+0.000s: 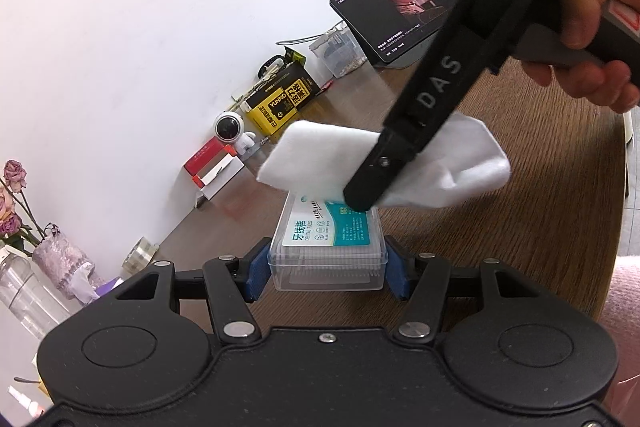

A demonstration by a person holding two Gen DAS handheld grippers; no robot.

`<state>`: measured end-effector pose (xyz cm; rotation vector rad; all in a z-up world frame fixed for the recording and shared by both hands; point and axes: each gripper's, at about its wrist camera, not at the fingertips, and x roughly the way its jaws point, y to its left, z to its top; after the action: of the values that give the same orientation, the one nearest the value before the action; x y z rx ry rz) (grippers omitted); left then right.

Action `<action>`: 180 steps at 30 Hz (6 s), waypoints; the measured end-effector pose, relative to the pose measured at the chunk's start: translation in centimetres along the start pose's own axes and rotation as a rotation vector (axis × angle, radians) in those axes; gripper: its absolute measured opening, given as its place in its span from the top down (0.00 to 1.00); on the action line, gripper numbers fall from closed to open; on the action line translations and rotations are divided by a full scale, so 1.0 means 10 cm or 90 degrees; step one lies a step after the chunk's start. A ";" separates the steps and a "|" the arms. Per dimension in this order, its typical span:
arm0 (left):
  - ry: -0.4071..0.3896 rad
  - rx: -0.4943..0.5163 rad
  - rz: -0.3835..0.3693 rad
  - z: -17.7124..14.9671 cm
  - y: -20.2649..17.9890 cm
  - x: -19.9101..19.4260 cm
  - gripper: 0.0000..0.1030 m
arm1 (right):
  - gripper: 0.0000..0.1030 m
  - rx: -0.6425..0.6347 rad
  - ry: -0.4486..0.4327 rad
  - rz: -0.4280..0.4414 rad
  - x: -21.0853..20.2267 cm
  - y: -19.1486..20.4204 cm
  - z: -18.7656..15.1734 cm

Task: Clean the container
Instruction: 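Rub the wipe over the floss box lid with the right gripper, then wipe the white wipe back and forth across the floss box lid, then lift the wipe and press it again onto the floss box lid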

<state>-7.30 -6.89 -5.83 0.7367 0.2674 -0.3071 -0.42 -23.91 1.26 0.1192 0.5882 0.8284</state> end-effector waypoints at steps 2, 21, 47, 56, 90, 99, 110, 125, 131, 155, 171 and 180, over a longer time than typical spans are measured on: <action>0.000 0.000 0.000 0.02 0.01 0.01 0.45 | 0.88 0.001 0.000 0.000 0.00 0.00 0.00; 0.000 0.000 0.000 0.06 0.01 -0.05 0.45 | 0.88 0.010 -0.016 0.007 0.09 -0.02 0.10; 0.000 0.000 0.002 0.10 -0.05 -0.11 0.45 | 0.88 0.039 -0.020 -0.006 0.07 -0.13 0.04; 0.000 0.000 0.002 0.11 -0.05 -0.11 0.45 | 0.88 0.062 -0.008 -0.015 0.00 -0.18 -0.09; 0.001 0.000 0.006 0.10 -0.02 -0.06 0.45 | 0.91 -0.012 0.003 0.001 0.10 0.01 0.09; 0.000 0.001 0.008 0.11 -0.02 -0.05 0.45 | 0.91 -0.059 0.029 0.073 0.01 0.40 0.01; 0.000 0.001 0.007 0.10 0.06 0.03 0.45 | 0.91 -0.050 0.015 -0.049 0.13 0.07 0.24; 0.000 0.002 0.008 0.10 0.08 0.09 0.45 | 0.91 -0.078 0.038 0.092 0.12 0.45 0.20; 0.000 0.002 0.008 0.10 0.09 0.11 0.45 | 0.91 -0.059 0.024 0.053 0.12 0.30 0.25; -0.001 0.003 0.010 0.11 0.05 0.12 0.45 | 0.91 -0.083 0.043 0.078 0.08 0.41 0.15; -0.001 0.003 0.010 0.15 -0.06 0.03 0.45 | 0.91 -0.023 0.015 -0.008 0.18 -0.02 0.28; -0.002 0.003 0.011 0.13 -0.05 -0.02 0.45 | 0.91 -0.070 0.042 0.060 0.07 0.35 0.11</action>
<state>-7.51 -8.08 -5.16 0.7434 0.2577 -0.2924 -1.82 -20.87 2.97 0.0197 0.6008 0.9565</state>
